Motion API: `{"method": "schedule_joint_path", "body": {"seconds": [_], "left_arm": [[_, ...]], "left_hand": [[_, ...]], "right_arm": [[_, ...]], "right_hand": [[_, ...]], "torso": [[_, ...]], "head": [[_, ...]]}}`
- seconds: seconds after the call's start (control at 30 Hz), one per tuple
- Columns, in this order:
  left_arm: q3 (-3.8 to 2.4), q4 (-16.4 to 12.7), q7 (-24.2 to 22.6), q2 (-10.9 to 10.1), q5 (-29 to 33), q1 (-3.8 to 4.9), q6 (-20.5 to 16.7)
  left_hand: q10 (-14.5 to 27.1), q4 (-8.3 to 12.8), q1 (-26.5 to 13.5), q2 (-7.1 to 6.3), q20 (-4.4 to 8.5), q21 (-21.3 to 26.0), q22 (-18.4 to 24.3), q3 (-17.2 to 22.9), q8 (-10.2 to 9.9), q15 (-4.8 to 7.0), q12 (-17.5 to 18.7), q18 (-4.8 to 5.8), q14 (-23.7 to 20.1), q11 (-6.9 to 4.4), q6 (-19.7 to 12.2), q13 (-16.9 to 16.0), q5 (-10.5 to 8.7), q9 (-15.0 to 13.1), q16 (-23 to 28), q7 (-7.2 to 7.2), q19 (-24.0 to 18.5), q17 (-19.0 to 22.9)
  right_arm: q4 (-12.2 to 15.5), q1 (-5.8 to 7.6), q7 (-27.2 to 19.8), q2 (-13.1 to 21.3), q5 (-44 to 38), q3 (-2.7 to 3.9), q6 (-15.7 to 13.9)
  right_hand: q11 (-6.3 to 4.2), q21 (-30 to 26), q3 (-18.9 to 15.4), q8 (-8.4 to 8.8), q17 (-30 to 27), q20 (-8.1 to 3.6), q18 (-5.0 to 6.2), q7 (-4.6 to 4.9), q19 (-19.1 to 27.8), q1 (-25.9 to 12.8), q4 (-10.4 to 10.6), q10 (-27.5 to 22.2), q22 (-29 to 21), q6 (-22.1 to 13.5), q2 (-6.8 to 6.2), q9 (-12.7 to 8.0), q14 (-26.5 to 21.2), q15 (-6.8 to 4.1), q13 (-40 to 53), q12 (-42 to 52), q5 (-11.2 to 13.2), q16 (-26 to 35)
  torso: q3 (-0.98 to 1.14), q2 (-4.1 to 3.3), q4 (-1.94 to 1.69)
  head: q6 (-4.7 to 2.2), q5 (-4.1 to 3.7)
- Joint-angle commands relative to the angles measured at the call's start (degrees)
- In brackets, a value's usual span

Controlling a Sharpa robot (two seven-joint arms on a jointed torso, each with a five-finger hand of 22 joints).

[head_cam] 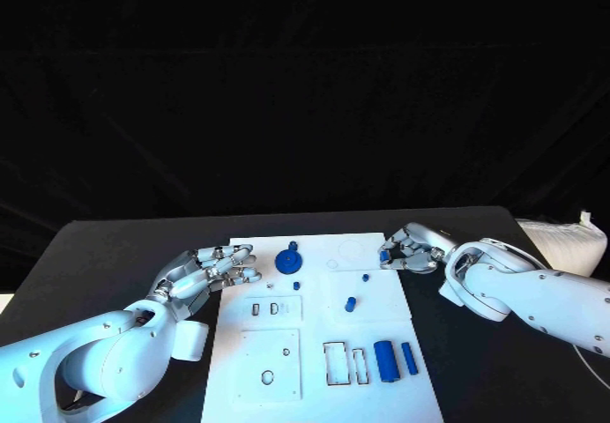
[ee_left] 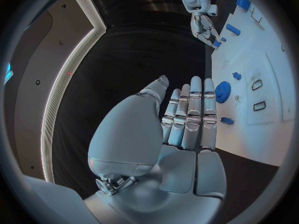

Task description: Assemble the parts on the task board

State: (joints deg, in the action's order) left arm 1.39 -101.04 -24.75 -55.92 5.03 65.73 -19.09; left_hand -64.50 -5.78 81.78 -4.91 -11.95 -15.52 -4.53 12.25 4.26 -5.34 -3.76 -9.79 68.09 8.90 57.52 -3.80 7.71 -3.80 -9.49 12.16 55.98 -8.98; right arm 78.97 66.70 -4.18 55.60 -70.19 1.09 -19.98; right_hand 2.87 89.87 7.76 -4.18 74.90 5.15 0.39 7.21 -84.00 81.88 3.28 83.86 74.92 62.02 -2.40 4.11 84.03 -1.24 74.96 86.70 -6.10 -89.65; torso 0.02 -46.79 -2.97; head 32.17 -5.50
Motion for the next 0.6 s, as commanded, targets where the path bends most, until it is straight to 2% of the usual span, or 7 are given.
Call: {"method": "schedule_joint_path", "body": {"seconds": [0.03, 0.13, 0.23, 0.43, 0.6], "left_arm": [[-0.01, -0.12, -0.13, 0.04, 0.03, 0.0, 1.26], [-0.01, -0.12, -0.15, 0.03, 0.03, 0.0, 1.23], [-0.01, -0.12, -0.18, 0.03, 0.03, 0.0, 1.2], [-0.01, -0.09, -0.19, 0.05, 0.03, 0.0, 1.17], [0.0, -0.02, -0.17, 0.03, 0.03, -0.01, 1.09]], "left_hand": [[0.52, 0.11, -0.15, 0.4, -0.1, 0.25, 0.06, 0.37, -0.14, -0.35, 0.13, -0.73, -0.13, -0.04, -0.12, 0.05, -0.25, 0.02, 0.26, 0.32, 0.11, -0.08], [0.52, 0.11, -0.15, 0.4, -0.1, 0.25, 0.06, 0.37, -0.14, -0.35, 0.13, -0.73, -0.13, -0.04, -0.12, 0.05, -0.25, 0.02, 0.26, 0.32, 0.11, -0.08], [0.52, 0.11, -0.15, 0.4, -0.1, 0.25, 0.06, 0.37, -0.14, -0.35, 0.13, -0.73, -0.13, -0.04, -0.12, 0.05, -0.25, 0.02, 0.26, 0.32, 0.11, -0.08], [0.52, 0.11, -0.15, 0.4, -0.1, 0.25, 0.06, 0.37, -0.14, -0.35, 0.13, -0.73, -0.13, -0.04, -0.12, 0.05, -0.25, 0.02, 0.26, 0.32, 0.11, -0.08], [0.52, 0.11, -0.15, 0.4, -0.1, 0.25, 0.06, 0.37, -0.14, -0.35, 0.13, -0.73, -0.13, -0.04, -0.12, 0.05, -0.25, 0.02, 0.26, 0.32, 0.11, -0.08]], "right_arm": [[-0.01, -0.08, 0.24, -0.06, -1.07, -0.01, 0.23], [0.01, -0.08, -0.11, -0.09, -1.07, 0.0, -0.61], [0.12, -0.08, -0.62, -0.19, -0.88, 0.03, -1.27], [0.87, -0.06, -0.99, -0.48, -0.73, 0.17, -3.09], [1.63, 0.53, 1.87, -0.74, -2.09, 0.52, -5.49]], "right_hand": [[-0.62, 0.13, 0.75, -0.51, 15.1, -0.5, -0.39, -0.17, -6.0, -0.05, -0.16, 5.06, 15.08, 1.14, 0.99, 0.17, 5.97, -0.38, 13.57, 0.45, 0.26, -0.35], [-1.27, 0.13, 1.93, -1.24, 15.1, -0.83, -0.39, -0.94, -6.0, 0.35, -0.53, 5.16, 15.08, 3.04, 2.38, 0.5, 5.97, -0.86, 13.7, 0.68, 1.98, -0.35], [-2.15, 0.13, 2.84, -2.35, 15.1, -1.39, -0.39, -2.05, -6.0, 0.52, -0.94, 5.25, 15.08, 5.46, 3.37, 1.04, 5.97, -1.57, 13.81, 0.87, 2.43, -0.35], [-2.86, 0.13, 3.09, -2.89, 15.1, -2.13, -0.39, -2.83, -6.0, -0.16, -1.19, 5.27, 15.08, 6.66, 3.48, 1.36, 5.97, -2.27, 13.81, 0.86, 3.02, -0.35], [-3.07, 0.13, 2.63, -2.9, 15.1, -2.47, -0.39, -3.03, -6.0, -1.76, -0.5, 5.22, 15.08, 6.81, 3.36, 1.41, 5.97, -2.51, 13.74, 0.69, 3.19, -0.35]], "torso": [[-0.01, 0.02, -0.02], [0.0, 0.03, 0.0], [0.0, 0.02, 0.02], [-0.02, 0.03, -0.07], [-0.1, 0.11, -0.08]], "head": [[0.06, -0.05], [0.09, -0.03], [0.09, 0.04], [0.2, 0.15], [0.07, 0.18]]}}
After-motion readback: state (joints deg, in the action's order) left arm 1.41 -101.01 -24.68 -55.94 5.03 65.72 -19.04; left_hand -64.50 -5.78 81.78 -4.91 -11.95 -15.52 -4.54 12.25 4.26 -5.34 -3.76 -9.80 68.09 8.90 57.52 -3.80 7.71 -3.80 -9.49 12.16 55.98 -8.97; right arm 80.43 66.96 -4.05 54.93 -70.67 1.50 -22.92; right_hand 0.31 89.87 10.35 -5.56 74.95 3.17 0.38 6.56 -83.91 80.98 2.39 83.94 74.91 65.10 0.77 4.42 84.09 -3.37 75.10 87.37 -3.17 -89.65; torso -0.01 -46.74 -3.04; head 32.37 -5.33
